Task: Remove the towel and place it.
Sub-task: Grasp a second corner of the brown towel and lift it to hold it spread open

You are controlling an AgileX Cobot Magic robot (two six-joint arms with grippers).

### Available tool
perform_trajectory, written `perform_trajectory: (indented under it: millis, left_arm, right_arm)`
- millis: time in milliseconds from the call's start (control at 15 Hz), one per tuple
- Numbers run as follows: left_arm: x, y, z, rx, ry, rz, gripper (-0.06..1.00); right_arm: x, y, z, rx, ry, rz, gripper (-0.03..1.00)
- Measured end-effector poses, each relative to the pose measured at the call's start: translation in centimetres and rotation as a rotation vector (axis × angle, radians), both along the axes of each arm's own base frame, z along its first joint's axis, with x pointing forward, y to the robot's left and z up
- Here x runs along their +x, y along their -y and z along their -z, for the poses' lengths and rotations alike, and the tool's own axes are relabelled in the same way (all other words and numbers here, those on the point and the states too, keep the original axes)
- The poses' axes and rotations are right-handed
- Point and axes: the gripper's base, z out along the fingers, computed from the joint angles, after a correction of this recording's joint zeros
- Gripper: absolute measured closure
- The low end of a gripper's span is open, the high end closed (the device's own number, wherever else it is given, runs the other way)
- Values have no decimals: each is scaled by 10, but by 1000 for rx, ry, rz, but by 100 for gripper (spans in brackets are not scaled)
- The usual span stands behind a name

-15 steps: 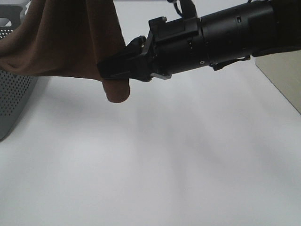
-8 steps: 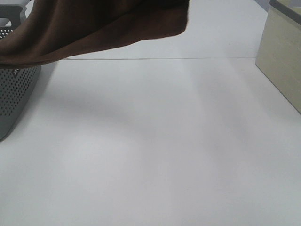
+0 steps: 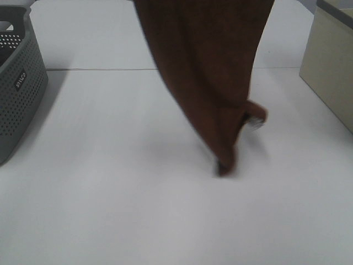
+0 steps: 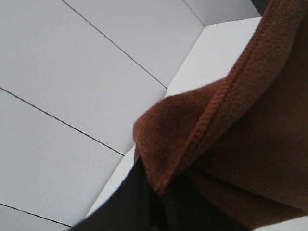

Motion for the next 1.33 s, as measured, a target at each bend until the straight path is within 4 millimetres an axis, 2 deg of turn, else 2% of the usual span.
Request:
perform_trajectory:
  millis: [200,400,467,600,733,933,1133,1333]
  left_arm:
    - [19,-11,-6,-46,109,-35,94]
    - [45,-12,3,-60,165,-53,94]
    - [65,-9,11,-73,214,-55,94]
    - [81,-13,17,-91,256,-67,94]
    - [92,-19,20,-116,279,-83,94]
    - [118,-33,29,-155,357,-110,94]
    - [151,-41,49,-217,454,-105,94]
    - [178,-34,76,-268,560,-65,94]
  right_arm:
    - [18,-9,-19,71,176,0,96]
    - [33,-16,-18,91,255,-6,96]
    - [43,-21,-18,98,328,-18,96]
    - [53,-26,-17,114,397,-23,96]
    - [62,-31,-13,127,435,-27,96]
    - [89,-43,0,168,532,-33,96]
    - [118,-33,11,280,601,25,96]
    - [136,-25,23,322,624,53,96]
